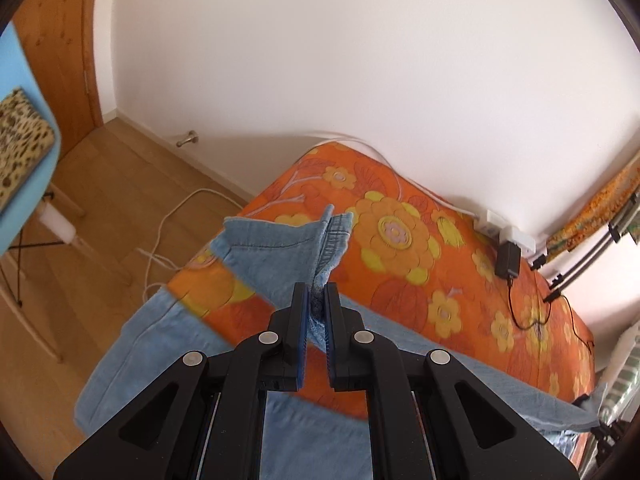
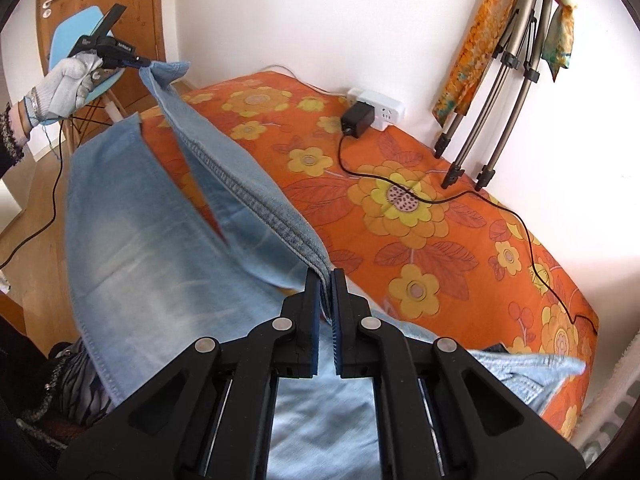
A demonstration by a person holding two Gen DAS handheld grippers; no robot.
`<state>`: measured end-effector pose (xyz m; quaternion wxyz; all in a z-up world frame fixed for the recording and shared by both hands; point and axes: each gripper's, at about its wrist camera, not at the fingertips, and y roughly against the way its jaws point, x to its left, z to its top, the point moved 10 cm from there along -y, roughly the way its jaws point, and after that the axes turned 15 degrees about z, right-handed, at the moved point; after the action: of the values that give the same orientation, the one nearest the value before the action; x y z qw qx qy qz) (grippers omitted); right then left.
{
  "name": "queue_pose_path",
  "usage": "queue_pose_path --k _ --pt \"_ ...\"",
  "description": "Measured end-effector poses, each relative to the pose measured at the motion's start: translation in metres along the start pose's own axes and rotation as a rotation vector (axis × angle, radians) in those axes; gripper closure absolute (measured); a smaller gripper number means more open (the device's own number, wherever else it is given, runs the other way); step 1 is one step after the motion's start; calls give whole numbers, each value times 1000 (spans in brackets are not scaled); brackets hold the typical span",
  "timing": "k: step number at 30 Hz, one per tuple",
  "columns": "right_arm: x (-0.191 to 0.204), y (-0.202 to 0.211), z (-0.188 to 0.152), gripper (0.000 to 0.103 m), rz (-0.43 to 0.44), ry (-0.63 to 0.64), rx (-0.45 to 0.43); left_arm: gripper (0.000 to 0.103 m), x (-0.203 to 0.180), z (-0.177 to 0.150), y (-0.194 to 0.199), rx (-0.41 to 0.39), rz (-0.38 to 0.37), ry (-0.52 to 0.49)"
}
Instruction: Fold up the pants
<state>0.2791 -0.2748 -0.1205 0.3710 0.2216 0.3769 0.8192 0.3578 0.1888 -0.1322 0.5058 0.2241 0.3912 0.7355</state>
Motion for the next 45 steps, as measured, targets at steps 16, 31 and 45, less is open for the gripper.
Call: queue_pose_path --k 16,31,45 --pt "89 36 -63 98 48 -20 -2 97 81 -112 53 -7 -94 159" --pt "151 -13 -136 98 129 51 260 92 100 -161 36 -18 32 37" --pt "180 -3 -56 53 255 68 154 53 82 -161 28 -63 54 -56"
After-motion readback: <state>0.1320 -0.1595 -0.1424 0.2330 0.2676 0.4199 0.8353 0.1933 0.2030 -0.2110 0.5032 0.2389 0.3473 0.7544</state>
